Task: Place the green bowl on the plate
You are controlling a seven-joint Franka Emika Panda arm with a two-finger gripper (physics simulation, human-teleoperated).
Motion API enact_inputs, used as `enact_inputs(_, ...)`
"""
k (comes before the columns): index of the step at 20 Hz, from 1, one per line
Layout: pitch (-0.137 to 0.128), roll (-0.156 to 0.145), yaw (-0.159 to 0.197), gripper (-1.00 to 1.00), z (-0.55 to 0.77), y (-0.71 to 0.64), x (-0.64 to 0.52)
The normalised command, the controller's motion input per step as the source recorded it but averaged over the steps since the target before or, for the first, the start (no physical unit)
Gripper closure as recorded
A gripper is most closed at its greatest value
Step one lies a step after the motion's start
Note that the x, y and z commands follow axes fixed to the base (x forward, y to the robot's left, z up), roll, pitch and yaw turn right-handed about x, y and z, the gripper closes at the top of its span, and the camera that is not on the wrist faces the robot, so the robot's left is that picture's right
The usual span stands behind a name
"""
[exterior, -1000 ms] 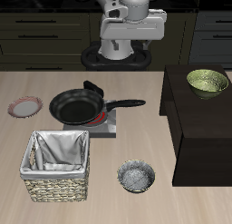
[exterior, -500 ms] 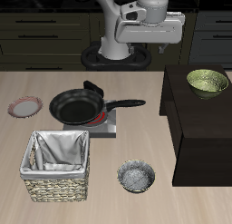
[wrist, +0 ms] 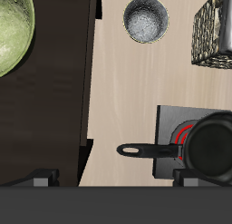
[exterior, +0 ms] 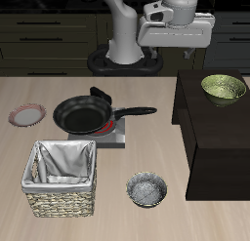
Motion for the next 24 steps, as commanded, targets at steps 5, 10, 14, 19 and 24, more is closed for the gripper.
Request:
enact_inputs(5, 0.017, -0.022, -0.01, -1.0, 0.02, 0.22, 0.23)
enact_inputs(10, 0.023, 0.015, -0.007, -1.0, 0.04, 0.21, 0.21)
enact_inputs(14, 0.009, -0.028, -0.018, -1.0, 0.06, 0.26, 0.18)
enact_inputs(19, 0.002, -0.028, -0.014, -1.0, 0.08, 0.15, 0.19)
enact_inputs(24, -0.005, -0.043, -0.011, -1.0, 0.05, 0.06, 0.26)
